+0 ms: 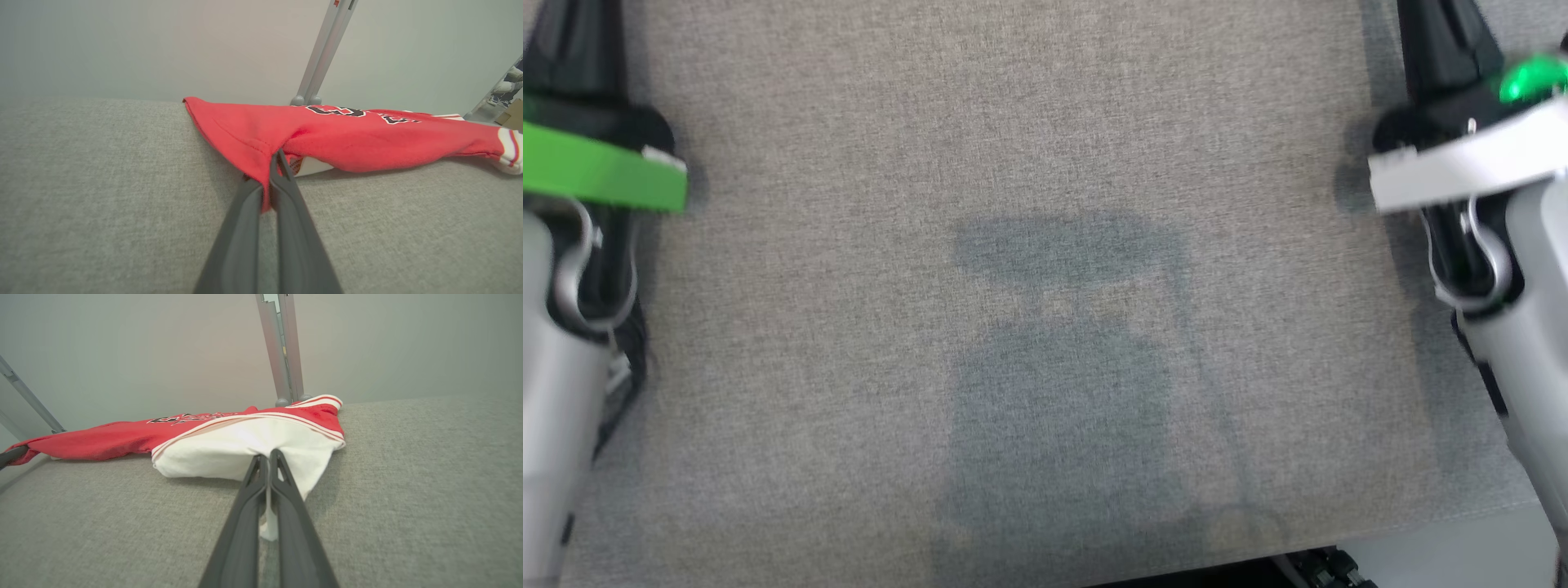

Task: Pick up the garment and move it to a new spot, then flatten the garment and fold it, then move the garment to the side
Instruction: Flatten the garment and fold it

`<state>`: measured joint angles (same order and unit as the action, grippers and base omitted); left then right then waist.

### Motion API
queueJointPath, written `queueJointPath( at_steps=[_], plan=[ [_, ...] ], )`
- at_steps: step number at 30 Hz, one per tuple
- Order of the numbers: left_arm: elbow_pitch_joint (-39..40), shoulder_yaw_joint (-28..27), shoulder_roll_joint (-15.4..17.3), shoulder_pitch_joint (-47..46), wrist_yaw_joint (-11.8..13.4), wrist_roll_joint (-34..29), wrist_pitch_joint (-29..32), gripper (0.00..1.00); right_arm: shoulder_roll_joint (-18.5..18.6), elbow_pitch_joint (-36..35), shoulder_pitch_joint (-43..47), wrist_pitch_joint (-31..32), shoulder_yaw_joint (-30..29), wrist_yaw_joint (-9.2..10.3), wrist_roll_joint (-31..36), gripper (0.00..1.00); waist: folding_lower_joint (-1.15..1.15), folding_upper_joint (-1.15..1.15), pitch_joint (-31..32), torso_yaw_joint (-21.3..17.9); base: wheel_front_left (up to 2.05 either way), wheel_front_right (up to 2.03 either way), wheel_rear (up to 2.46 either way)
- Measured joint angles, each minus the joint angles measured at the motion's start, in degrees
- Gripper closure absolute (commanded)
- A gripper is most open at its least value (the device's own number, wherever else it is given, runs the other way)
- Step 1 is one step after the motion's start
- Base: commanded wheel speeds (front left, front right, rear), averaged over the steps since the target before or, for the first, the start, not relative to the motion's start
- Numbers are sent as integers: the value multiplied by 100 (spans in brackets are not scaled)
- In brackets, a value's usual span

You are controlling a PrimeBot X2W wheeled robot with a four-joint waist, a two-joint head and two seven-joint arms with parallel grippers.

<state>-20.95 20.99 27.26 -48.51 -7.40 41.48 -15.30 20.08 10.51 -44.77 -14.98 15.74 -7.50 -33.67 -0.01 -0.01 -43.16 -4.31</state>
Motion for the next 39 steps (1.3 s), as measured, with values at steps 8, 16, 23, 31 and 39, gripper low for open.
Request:
queueJointPath(
  at_steps=[8,16,23,31,39],
  plan=[
    [770,-34,200,2120,-15,348,2,100,694,-375,1834,293,153,-3,-88,100,0,0,740,0,0,0,0],
    [2927,93,264,5406,702,1073,319,100,1280,-2181,4726,821,-916,-5,-1210,100,0,0,1756,-47,0,0,0],
    [4665,-100,706,6408,1376,1361,847,100,1143,-3483,6446,1482,-2094,-4,-1705,100,0,0,2087,-139,0,0,0],
    [5171,-447,1337,5804,1794,1492,1789,100,1181,-3231,4888,2328,-1553,-1,-1717,100,0,0,1707,-225,0,0,0],
    [4676,-232,1449,4367,1811,1597,2737,100,1049,-1991,2898,3049,-667,1,-1535,100,0,0,1320,-189,0,0,0]
  ],
)
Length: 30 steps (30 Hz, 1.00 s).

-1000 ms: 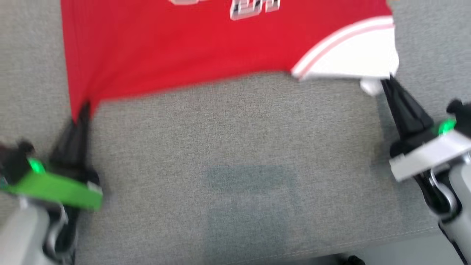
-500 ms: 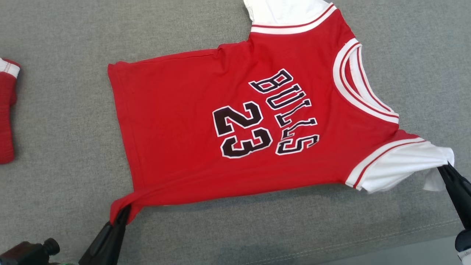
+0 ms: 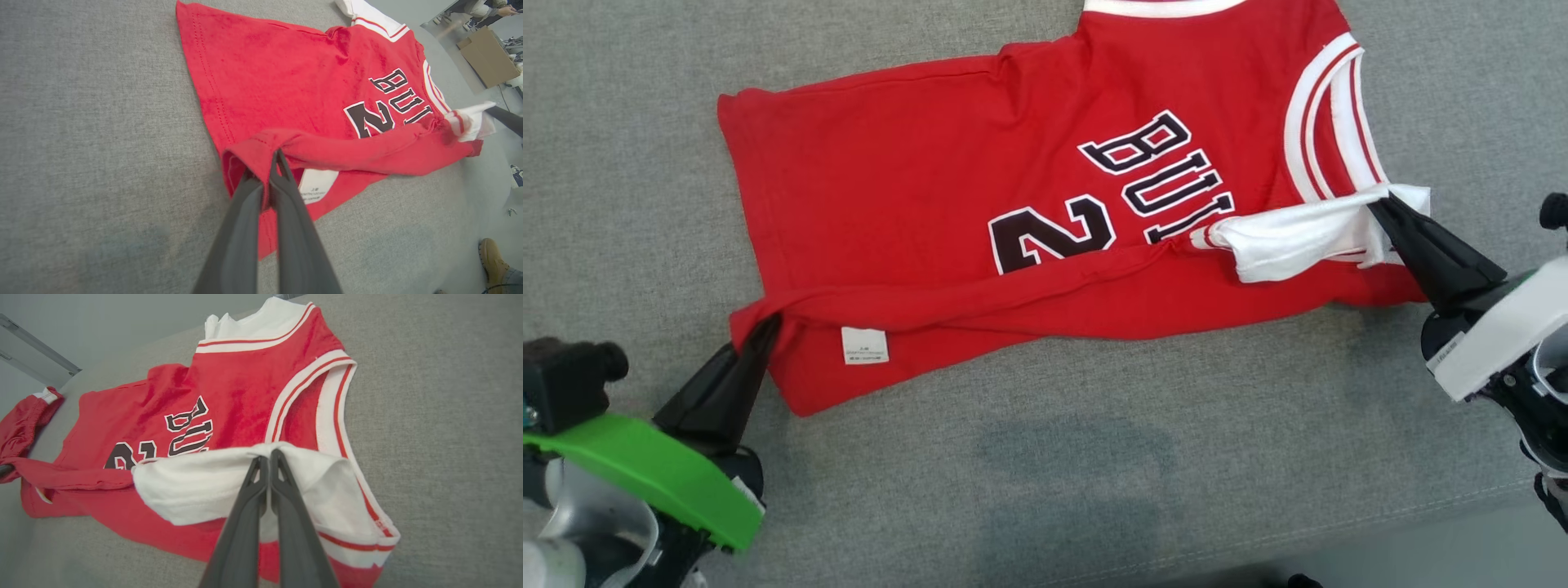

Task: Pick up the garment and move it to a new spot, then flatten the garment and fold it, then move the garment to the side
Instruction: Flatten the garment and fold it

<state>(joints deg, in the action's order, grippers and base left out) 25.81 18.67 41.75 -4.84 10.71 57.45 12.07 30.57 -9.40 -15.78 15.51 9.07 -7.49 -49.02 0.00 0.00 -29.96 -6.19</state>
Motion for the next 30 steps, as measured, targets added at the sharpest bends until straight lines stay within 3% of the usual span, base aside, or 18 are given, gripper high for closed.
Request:
queueJointPath(
  at_steps=[9,10,11,12,13,14,20,24,30],
  plan=[
    [-917,587,-405,-901,-240,-63,426,100,93,546,-644,215,297,0,167,100,0,0,37,182,0,0,0],
    [-917,587,-405,-901,-240,-63,426,100,93,546,-644,215,297,0,167,63,0,0,37,182,0,0,0],
    [-1017,595,-470,-945,-237,-68,411,100,99,571,-692,143,309,0,257,63,0,0,49,188,0,0,0],
    [-1106,619,-515,-988,-238,-93,372,93,97,606,-738,71,300,0,356,0,0,0,62,191,0,0,0],
    [-1167,619,-570,-1017,-247,-92,331,60,94,658,-772,38,286,0,433,0,0,0,76,194,0,0,0],
    [-1206,642,-606,-1034,-255,-108,311,0,93,672,-773,-10,270,0,500,0,0,0,91,198,0,0,0],
    [-903,553,-578,-532,-92,-254,-81,0,320,149,-54,-140,-111,0,866,0,0,0,280,222,0,0,0],
    [-368,299,-490,332,152,-31,-381,0,387,-401,914,313,-738,0,1048,0,0,0,403,220,0,0,0],
    [-323,415,-742,571,80,259,-398,0,236,-679,1432,833,-1249,0,1428,0,0,0,230,231,0,0,0]
  ],
)
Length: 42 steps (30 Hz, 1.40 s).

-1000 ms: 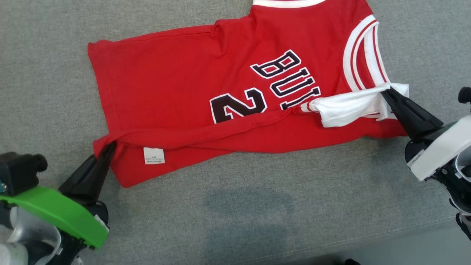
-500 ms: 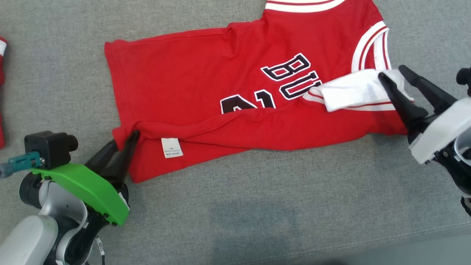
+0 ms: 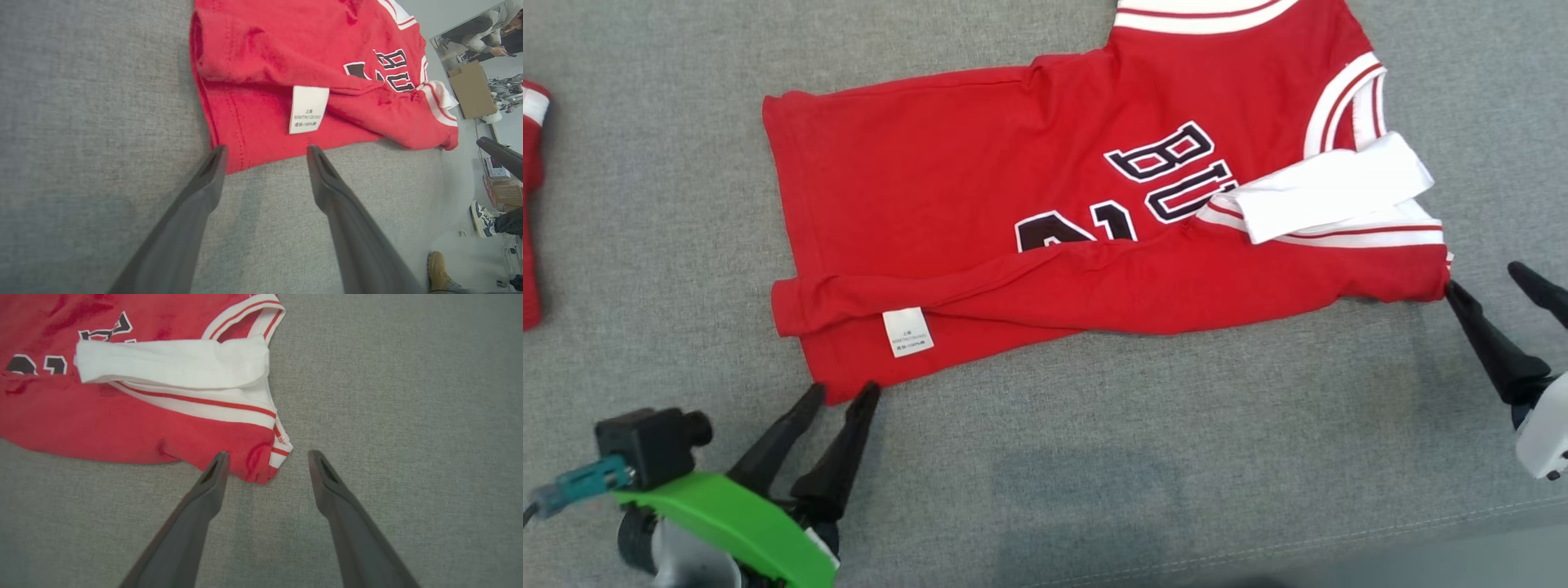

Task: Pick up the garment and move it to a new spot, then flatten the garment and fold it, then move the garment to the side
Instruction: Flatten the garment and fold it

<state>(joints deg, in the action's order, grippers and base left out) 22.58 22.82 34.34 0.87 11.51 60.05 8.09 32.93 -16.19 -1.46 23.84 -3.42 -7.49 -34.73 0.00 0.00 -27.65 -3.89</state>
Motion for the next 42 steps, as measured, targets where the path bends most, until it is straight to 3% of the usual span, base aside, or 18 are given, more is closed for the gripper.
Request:
queueJointPath(
  at_steps=[8,22,23,24,25,26,27,29,30,33,34,35,42],
  plan=[
    [-486,233,-270,-645,-193,25,191,0,-164,130,-163,314,78,0,278,0,0,0,-253,112,0,0,0],
    [-727,350,-346,-867,-353,42,249,0,-213,304,-291,479,199,0,259,0,0,0,-340,92,0,0,0],
    [-716,372,-348,-879,-369,42,261,11,-215,321,-302,477,199,0,258,0,0,0,-340,92,0,0,0],
    [-699,403,-348,-887,-391,35,279,37,-216,337,-311,477,200,0,258,0,0,0,-341,91,0,0,0],
    [-679,446,-353,-888,-394,33,300,56,-220,354,-319,483,202,0,257,0,0,0,-341,90,0,0,0],
    [-664,487,-365,-889,-402,33,327,70,-229,365,-320,489,205,0,256,0,0,0,-341,90,0,0,0],
    [-653,514,-371,-889,-411,32,346,70,-240,374,-323,506,215,0,255,0,0,0,-343,89,0,0,0],
    [-666,538,-381,-889,-419,32,370,100,-255,392,-332,534,252,0,245,0,0,0,-350,87,0,0,0],
    [-692,542,-380,-890,-419,27,376,100,-258,398,-342,535,267,0,245,3,0,0,-356,84,0,0,0],
    [-778,565,-377,-892,-426,0,377,100,-265,432,-376,581,327,0,235,54,0,0,-373,77,0,0,0],
    [-777,583,-370,-904,-467,0,392,100,-263,449,-408,592,371,0,211,93,0,0,-381,75,0,0,0],
    [-777,583,-357,-909,-481,0,393,100,-260,466,-438,592,383,0,204,100,0,0,-385,76,0,0,0],
    [-721,505,-132,-905,-669,97,475,100,-153,603,-562,643,459,0,37,100,0,0,-360,106,0,0,0]
  ],
)
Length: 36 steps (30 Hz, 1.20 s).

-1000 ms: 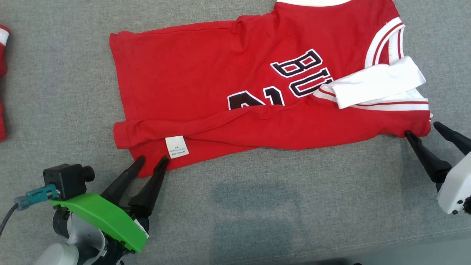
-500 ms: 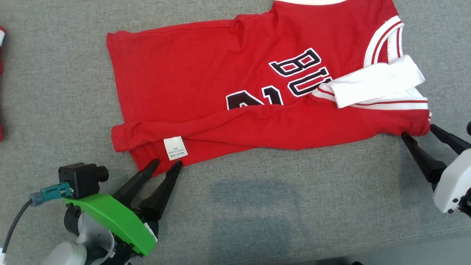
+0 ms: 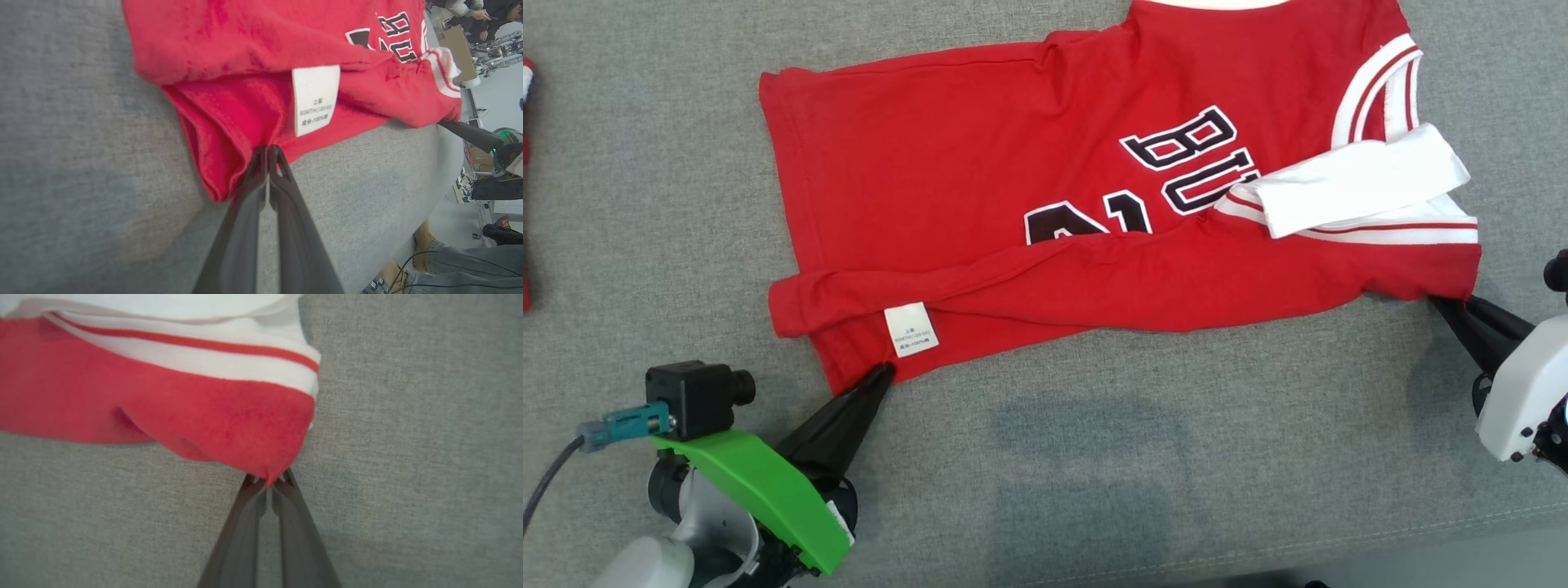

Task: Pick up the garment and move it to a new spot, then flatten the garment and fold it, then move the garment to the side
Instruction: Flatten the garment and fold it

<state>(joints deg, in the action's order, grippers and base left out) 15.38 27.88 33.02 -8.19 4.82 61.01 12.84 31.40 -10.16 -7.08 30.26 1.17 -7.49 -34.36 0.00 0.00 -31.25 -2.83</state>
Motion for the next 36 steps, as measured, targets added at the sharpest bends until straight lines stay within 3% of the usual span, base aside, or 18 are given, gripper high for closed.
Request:
queueJointPath(
  at_steps=[8,13,19,30,36],
  plan=[
    [467,-377,611,314,-201,413,198,100,252,51,-98,235,-253,0,-314,100,0,0,159,56,0,0,0],
    [766,-375,699,583,-272,589,237,100,363,-10,-66,455,-467,-2,-441,100,0,0,296,86,0,0,0],
    [835,-148,525,956,-279,582,73,100,269,-204,480,703,-771,-2,-575,100,0,0,473,130,0,0,0],
    [207,209,44,1182,-339,333,-296,100,-89,-565,1496,806,-1162,-2,-682,100,0,0,610,167,0,0,0],
    [-52,222,25,1191,-449,247,-460,100,-87,-606,1620,873,-1293,-2,-667,100,0,0,682,191,0,0,0]
  ],
)
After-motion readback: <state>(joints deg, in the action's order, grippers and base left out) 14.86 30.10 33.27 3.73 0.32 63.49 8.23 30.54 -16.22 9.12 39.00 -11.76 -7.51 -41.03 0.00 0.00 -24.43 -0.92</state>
